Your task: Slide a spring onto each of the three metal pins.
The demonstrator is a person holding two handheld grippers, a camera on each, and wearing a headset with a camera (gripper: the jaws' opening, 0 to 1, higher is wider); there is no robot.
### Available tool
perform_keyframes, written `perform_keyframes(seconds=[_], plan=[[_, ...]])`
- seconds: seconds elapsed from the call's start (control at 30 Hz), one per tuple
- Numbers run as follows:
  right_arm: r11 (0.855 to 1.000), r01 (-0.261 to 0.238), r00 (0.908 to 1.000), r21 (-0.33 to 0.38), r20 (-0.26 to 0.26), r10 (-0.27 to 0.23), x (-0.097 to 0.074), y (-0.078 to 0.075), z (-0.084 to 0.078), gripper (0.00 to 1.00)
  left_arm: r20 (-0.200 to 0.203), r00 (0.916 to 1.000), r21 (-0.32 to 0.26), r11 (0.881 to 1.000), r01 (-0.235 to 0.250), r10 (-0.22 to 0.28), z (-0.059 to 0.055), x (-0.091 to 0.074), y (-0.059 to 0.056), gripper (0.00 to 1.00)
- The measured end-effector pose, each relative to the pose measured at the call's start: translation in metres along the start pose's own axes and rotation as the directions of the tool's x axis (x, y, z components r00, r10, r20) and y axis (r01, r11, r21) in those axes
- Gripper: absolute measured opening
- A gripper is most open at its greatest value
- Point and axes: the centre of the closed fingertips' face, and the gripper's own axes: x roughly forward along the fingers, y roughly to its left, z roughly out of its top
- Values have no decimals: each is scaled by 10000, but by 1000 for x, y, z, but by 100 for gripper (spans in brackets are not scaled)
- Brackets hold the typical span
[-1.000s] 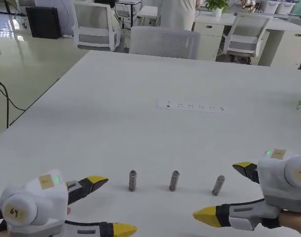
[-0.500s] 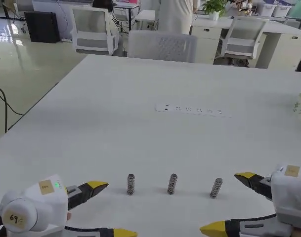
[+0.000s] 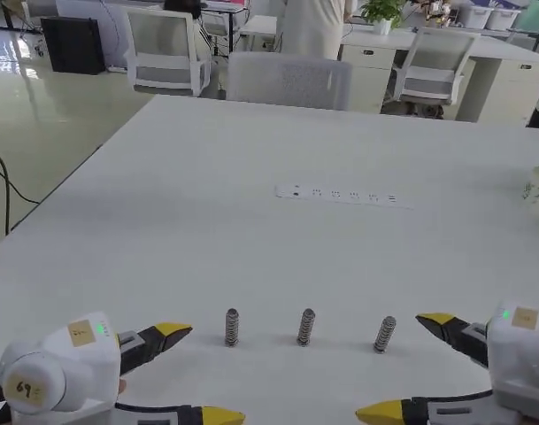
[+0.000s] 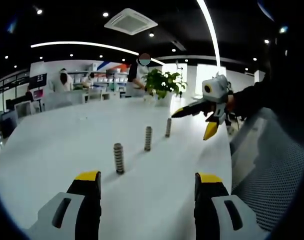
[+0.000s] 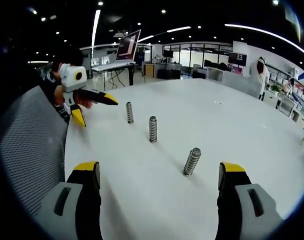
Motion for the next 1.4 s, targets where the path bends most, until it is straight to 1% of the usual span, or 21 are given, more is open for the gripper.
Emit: perform_keyframes(seconds=[0.13,0.33,0.5,0.7,0.8,1.07,1.2,1.4], plan=[[10000,-25,9999,6,125,25,1,1,3,99,48,10000,-25,10000,-23,23,1,0,1,72],[10000,-14,9999,93,169,12,1,1,3,99,78,10000,-66,10000,-59,59,1,0,2,72],[9996,71,9998,257,207,-77,1,-3,3,99,89,9999,-100,9999,-73,74,0,0,2,72],[9995,58,9998,310,202,-64,1,-2,3,99,96,9999,-110,9999,-86,87,0,1,2,72],[9995,94,9995,317,292,-103,1,-3,5,99,88,9999,-106,9999,-78,79,0,1,1,72],[9993,84,9998,356,189,-91,1,-2,3,99,98,9999,-106,9999,-100,101,1,1,2,72],[9992,119,9996,388,260,-129,0,-3,4,99,81,9999,-97,9999,-90,90,1,1,1,72],[9992,104,9998,383,179,-111,1,-2,3,99,58,10000,-86,9999,-62,62,1,1,0,72]])
